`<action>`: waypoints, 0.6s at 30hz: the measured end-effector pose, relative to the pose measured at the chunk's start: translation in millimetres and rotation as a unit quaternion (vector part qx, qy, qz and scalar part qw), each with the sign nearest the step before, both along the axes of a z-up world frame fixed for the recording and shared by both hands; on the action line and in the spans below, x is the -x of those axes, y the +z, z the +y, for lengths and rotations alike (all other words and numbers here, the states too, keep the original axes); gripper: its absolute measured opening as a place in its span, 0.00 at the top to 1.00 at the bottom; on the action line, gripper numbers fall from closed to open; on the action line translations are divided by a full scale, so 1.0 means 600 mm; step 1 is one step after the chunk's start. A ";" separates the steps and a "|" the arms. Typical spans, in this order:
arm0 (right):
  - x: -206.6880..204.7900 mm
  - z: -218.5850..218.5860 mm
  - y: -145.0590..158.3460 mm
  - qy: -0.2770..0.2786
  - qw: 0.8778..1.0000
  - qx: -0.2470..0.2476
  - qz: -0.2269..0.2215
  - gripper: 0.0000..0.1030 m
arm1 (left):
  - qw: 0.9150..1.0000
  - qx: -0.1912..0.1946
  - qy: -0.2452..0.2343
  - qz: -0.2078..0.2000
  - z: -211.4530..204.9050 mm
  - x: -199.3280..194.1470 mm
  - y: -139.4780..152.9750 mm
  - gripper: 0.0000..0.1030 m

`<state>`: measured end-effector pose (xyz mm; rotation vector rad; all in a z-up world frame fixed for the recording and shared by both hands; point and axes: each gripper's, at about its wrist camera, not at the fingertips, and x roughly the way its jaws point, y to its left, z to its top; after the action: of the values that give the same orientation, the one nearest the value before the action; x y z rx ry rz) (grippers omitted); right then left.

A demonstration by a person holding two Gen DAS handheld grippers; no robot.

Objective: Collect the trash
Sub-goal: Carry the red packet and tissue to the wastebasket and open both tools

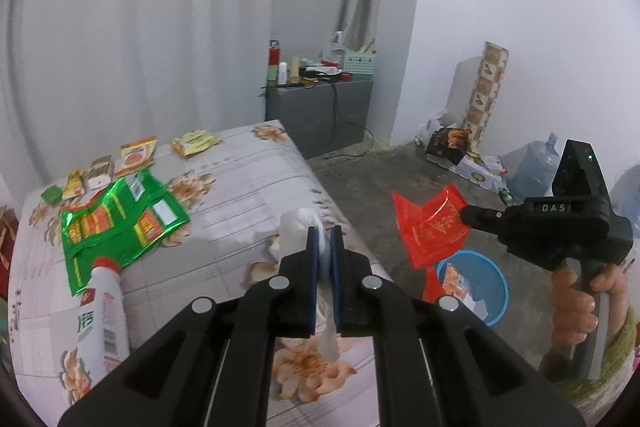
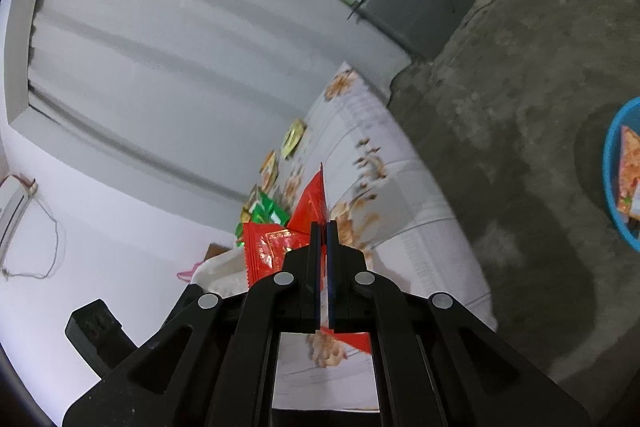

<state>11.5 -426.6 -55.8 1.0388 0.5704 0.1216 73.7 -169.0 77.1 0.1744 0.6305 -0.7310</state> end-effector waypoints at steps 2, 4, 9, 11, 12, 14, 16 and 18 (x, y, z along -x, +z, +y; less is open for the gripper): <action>0.012 -0.013 -0.002 -0.010 1.000 -0.003 -0.001 0.99 | 1.000 -0.004 -0.008 -0.004 -0.016 0.007 0.001 0.95; 0.026 -0.029 -0.005 -0.022 1.000 -0.007 -0.003 0.99 | 1.000 -0.006 -0.017 -0.006 -0.032 0.015 0.001 0.95; 0.060 -0.069 -0.019 -0.056 0.998 -0.018 -0.005 0.99 | 0.999 -0.011 -0.041 -0.002 -0.078 0.031 0.001 0.95; 0.076 -0.085 -0.025 -0.072 0.997 -0.021 -0.004 0.99 | 0.998 -0.011 -0.055 0.005 -0.102 0.037 0.000 0.95; 0.087 -0.096 -0.030 -0.084 0.996 -0.022 -0.002 0.99 | 0.998 -0.011 -0.062 0.011 -0.114 0.041 0.000 0.95; 0.108 -0.114 -0.038 -0.107 0.994 -0.022 0.001 0.99 | 0.997 -0.010 -0.079 0.020 -0.139 0.045 -0.003 0.95; 0.137 -0.138 -0.048 -0.139 0.990 -0.019 0.009 0.99 | 0.994 -0.012 -0.100 0.035 -0.169 0.049 -0.009 0.95; 0.162 -0.161 -0.062 -0.172 0.985 -0.015 0.021 0.99 | 0.991 -0.015 -0.122 0.053 -0.204 0.053 -0.017 0.95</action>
<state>-85.9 -523.3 -93.0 1.1565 0.4205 -0.1959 41.7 -291.4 67.1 0.2437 0.7289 -0.9717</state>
